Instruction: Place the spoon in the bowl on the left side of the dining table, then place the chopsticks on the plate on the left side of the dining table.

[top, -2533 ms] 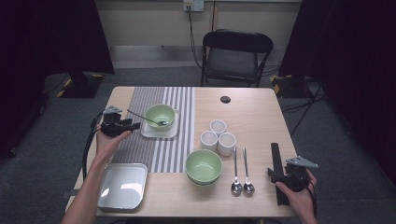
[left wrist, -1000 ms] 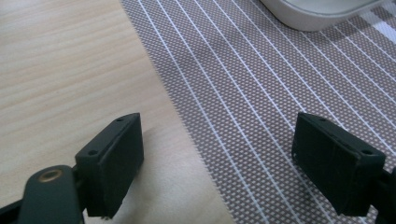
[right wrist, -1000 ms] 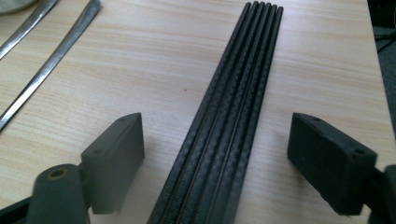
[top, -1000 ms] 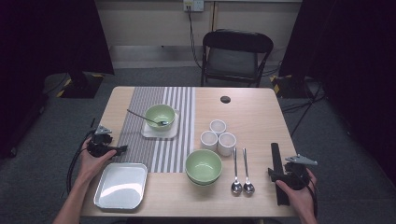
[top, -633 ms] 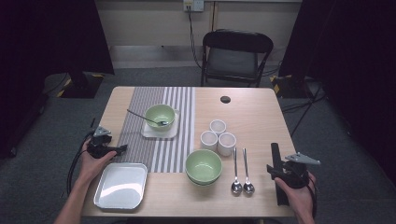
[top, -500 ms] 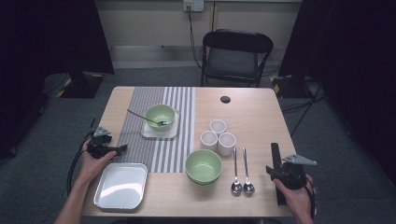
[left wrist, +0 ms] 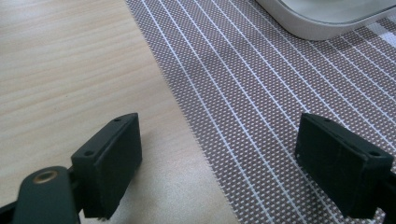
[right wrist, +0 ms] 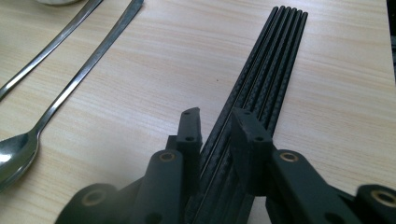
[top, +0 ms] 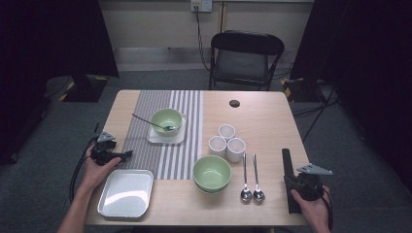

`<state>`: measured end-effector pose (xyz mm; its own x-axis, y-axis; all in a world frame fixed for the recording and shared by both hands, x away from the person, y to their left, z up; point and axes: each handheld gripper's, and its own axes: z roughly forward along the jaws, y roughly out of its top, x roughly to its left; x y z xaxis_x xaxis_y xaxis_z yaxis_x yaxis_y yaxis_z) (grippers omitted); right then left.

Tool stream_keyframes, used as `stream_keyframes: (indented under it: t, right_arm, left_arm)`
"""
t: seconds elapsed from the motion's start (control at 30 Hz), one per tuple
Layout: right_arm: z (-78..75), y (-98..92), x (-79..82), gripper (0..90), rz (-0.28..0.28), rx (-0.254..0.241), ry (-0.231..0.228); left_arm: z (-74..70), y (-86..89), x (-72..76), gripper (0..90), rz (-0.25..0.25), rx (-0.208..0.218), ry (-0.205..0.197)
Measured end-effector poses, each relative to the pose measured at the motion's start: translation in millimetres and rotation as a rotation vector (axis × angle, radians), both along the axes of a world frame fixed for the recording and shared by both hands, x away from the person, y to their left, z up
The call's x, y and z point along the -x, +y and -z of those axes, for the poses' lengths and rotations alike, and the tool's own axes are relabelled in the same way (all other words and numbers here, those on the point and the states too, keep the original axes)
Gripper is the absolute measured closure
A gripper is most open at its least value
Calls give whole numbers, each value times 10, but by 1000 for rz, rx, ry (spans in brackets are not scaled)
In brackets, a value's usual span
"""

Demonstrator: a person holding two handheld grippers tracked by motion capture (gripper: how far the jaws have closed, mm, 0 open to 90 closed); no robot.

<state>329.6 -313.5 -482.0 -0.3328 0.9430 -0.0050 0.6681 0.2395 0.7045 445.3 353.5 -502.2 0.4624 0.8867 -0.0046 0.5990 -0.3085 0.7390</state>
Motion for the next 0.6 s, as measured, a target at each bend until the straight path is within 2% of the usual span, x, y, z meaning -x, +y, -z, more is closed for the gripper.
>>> stream_keyframes:
  t: [0.17, 0.2, 0.27, 0.6]
  right_arm:
    - [3, -18, 10, 765, 0, -6, -9]
    - [4, -12, 10, 765, -5, -7, -11]
    - [5, 3, 7, 770, -13, -5, -14]
    - [8, 24, -10, 810, -19, -14, 1]
  left_arm:
    - [1, -1, 0, 144, -1, 1, 0]
    - [5, -9, 2, 144, -7, 13, 0]
    - [0, 0, 0, 144, 0, 0, 0]
    - [0, 2, 0, 144, 1, 1, 1]
